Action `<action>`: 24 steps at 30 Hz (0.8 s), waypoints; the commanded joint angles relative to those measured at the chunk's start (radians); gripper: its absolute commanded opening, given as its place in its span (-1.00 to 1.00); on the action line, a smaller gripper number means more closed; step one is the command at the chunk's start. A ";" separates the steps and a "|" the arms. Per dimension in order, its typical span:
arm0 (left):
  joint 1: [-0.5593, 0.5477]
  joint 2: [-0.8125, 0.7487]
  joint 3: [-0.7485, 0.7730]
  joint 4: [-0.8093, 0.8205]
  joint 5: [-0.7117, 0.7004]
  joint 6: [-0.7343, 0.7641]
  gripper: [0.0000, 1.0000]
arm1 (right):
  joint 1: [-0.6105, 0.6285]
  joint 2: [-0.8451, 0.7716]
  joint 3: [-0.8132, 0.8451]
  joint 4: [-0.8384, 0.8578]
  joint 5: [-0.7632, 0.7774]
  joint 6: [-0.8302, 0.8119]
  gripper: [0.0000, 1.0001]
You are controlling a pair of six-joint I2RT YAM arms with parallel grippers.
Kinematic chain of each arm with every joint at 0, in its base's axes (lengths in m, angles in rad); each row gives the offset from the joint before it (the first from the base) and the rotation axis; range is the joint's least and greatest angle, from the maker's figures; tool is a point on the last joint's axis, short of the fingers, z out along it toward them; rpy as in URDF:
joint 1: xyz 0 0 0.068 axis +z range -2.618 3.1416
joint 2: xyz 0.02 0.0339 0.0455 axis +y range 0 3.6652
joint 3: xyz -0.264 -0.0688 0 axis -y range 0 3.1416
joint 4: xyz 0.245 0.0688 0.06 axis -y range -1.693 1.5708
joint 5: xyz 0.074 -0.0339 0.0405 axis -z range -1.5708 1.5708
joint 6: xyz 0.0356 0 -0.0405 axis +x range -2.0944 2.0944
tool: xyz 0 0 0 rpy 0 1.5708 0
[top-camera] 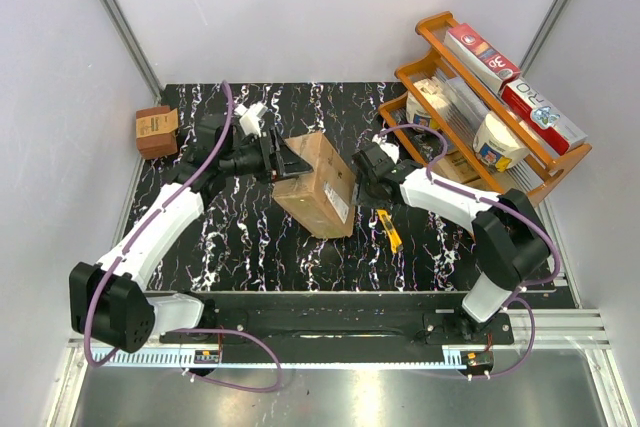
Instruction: Unpack the express box
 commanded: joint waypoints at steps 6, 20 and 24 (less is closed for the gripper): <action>-0.026 -0.001 0.119 -0.063 0.025 -0.033 0.52 | 0.013 -0.061 0.042 -0.033 0.123 0.054 0.18; -0.041 0.020 0.162 -0.044 -0.022 0.003 0.56 | 0.008 -0.119 0.077 -0.085 0.221 0.049 0.37; -0.041 -0.030 0.169 -0.069 -0.126 0.034 0.58 | -0.025 -0.174 0.074 -0.108 0.224 0.045 0.39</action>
